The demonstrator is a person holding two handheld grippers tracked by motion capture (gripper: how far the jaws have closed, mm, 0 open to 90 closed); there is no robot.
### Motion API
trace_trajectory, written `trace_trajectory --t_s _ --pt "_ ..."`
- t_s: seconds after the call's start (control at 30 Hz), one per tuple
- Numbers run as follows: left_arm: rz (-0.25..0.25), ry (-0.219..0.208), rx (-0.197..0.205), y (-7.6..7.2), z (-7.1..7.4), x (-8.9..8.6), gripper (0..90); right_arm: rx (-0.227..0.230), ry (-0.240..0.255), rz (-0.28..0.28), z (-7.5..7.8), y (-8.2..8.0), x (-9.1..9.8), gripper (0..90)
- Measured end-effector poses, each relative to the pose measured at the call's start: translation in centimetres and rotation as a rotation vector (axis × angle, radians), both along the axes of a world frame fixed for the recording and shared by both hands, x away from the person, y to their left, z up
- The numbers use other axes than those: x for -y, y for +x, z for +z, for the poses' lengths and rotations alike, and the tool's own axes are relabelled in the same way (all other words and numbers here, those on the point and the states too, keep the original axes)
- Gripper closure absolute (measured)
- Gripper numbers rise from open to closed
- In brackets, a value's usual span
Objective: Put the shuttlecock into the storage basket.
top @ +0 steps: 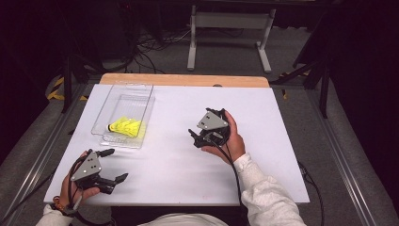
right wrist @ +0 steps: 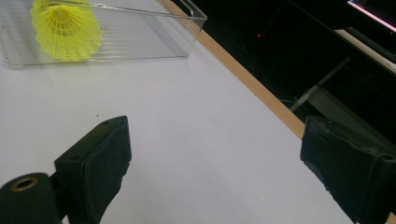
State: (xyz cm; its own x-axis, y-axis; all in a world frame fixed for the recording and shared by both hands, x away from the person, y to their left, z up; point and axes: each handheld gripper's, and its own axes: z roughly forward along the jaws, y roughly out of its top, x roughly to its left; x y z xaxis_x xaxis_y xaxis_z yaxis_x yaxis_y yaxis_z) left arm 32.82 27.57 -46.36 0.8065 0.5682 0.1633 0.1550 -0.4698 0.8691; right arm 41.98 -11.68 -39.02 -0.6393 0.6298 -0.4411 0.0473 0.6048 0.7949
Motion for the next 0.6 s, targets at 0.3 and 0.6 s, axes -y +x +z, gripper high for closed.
trace_trajectory --t_s 0.3,0.6 --pt "0.001 -0.003 0.003 -0.1 0.0 0.0 5.0 0.018 0.008 -0.005 0.1 -0.8 1.2 9.0" --pt "0.001 -0.001 0.003 0.0 0.1 0.0 5.0 0.022 0.005 -0.011 0.0 -1.5 2.3 8.8"
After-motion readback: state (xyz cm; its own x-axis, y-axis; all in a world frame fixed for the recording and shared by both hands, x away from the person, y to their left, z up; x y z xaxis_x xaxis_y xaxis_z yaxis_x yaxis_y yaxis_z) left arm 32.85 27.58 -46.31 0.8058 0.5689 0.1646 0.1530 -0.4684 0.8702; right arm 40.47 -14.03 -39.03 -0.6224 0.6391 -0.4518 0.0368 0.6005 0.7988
